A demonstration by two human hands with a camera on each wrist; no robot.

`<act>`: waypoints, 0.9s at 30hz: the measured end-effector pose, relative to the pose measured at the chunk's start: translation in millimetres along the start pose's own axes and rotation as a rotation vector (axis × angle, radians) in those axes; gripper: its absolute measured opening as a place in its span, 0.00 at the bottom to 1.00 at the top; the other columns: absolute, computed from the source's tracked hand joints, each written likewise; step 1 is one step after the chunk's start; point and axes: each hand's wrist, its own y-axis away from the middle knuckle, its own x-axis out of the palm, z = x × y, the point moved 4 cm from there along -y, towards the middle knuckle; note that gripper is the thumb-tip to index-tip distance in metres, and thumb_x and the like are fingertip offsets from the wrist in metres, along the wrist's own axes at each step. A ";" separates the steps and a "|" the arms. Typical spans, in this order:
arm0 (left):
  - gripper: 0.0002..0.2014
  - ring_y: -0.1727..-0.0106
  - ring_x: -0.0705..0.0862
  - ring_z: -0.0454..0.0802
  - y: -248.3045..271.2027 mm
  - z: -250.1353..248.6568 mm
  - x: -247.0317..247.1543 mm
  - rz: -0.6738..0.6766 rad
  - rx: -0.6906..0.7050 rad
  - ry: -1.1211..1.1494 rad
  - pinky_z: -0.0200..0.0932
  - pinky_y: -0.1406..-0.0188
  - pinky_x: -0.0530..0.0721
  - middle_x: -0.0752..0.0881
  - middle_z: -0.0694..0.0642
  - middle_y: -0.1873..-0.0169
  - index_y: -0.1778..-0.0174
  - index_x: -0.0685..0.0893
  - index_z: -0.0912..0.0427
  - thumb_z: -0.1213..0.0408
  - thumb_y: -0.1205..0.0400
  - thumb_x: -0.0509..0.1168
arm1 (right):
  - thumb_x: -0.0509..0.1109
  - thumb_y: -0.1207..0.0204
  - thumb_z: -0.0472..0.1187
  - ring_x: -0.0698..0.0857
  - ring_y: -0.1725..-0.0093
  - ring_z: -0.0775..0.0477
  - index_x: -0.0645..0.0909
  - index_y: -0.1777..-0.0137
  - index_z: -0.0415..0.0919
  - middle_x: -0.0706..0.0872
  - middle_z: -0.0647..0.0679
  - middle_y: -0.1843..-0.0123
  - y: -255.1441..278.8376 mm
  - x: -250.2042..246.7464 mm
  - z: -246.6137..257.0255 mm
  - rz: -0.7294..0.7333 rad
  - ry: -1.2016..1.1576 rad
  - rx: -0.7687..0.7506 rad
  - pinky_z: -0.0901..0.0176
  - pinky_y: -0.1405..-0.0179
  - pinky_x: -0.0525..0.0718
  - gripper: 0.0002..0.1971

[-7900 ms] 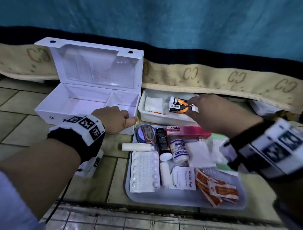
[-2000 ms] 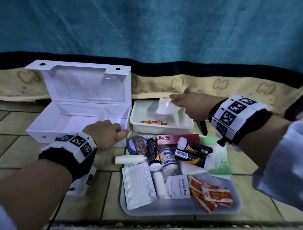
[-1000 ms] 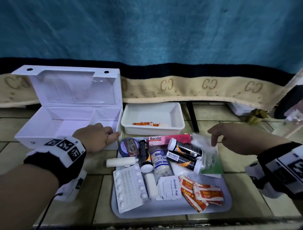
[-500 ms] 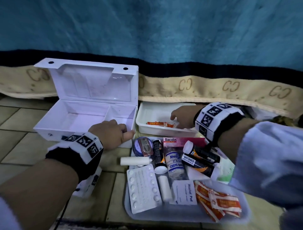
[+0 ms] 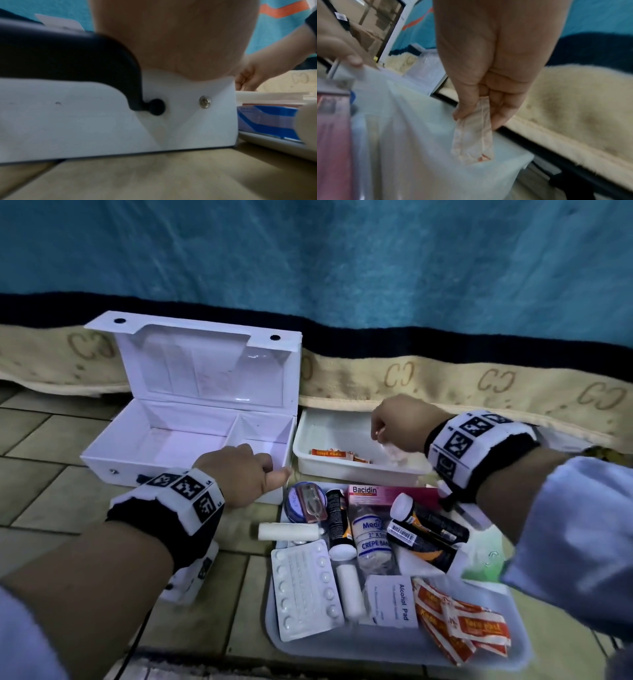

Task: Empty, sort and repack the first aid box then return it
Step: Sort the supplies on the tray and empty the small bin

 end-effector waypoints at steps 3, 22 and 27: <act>0.26 0.44 0.80 0.56 0.1 -0.5 -0.8 -0.006 0.011 -0.013 0.54 0.42 0.78 0.77 0.56 0.45 0.41 0.78 0.45 0.35 0.19 0.42 | 0.73 0.27 0.35 0.81 0.60 0.53 0.89 0.52 0.41 0.85 0.53 0.61 18.9 -26.6 -6.9 -0.143 -0.072 -0.016 0.66 0.68 0.75 0.06; 0.43 0.40 0.77 0.58 -7.6 2.9 4.2 0.049 0.056 -0.017 0.55 0.37 0.75 0.76 0.56 0.48 0.39 0.75 0.43 0.25 0.34 0.30 | 0.74 0.44 0.43 0.79 0.66 0.64 0.79 0.66 0.56 0.79 0.62 0.64 224.4 62.4 -1.1 -0.114 -0.231 -0.195 0.67 0.75 0.78 0.09; 0.25 0.40 0.77 0.59 -4.6 2.3 3.7 0.024 -0.005 0.019 0.56 0.35 0.74 0.74 0.56 0.47 0.45 0.75 0.43 0.34 0.21 0.40 | 0.74 0.48 0.44 0.83 0.66 0.62 0.80 0.67 0.56 0.81 0.61 0.65 224.1 79.8 3.8 -0.037 -0.104 -0.188 0.69 0.77 0.76 0.09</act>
